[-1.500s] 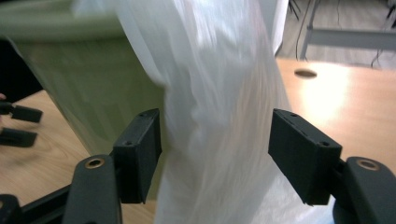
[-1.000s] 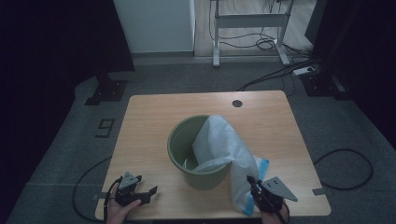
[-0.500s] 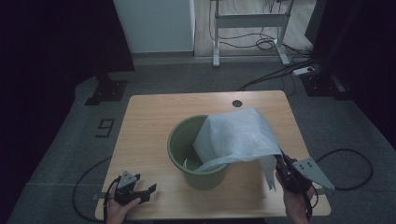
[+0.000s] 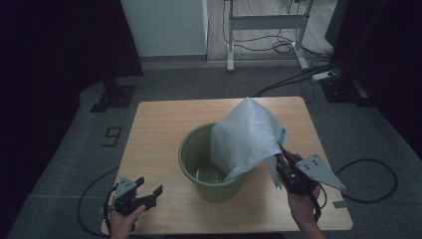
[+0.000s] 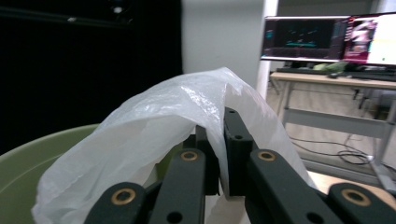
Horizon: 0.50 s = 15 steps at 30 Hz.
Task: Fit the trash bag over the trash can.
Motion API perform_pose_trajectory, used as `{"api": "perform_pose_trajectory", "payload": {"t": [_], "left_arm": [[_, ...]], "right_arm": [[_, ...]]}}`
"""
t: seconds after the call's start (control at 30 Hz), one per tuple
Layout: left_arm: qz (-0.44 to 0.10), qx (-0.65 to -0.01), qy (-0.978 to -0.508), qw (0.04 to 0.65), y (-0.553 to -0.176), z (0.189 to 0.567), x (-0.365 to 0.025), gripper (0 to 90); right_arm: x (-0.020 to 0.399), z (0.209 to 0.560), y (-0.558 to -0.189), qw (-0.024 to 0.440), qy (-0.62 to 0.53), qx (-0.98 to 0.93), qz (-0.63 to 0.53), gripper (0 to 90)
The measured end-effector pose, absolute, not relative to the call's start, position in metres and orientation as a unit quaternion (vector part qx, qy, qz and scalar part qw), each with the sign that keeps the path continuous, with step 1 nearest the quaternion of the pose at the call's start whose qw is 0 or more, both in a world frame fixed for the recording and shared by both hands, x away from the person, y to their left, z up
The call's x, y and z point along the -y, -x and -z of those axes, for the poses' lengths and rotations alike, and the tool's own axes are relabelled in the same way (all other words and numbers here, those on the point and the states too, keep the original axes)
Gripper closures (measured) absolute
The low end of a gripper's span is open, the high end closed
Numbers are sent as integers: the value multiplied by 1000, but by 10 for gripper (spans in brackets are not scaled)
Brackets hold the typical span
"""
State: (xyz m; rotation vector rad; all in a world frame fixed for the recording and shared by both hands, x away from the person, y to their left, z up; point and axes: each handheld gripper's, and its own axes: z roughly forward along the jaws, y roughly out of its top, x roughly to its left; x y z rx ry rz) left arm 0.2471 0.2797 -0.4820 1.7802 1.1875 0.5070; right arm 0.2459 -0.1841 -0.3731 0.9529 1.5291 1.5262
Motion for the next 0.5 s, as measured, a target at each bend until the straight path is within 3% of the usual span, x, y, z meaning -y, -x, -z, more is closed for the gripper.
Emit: {"api": "perform_pose_trajectory", "payload": {"t": [0.5], "left_arm": [[-220, -468, -688, 509, -235, 407, -255, 190]], "right_arm": [[144, 373, -244, 343, -327, -639, -606, 851]]}}
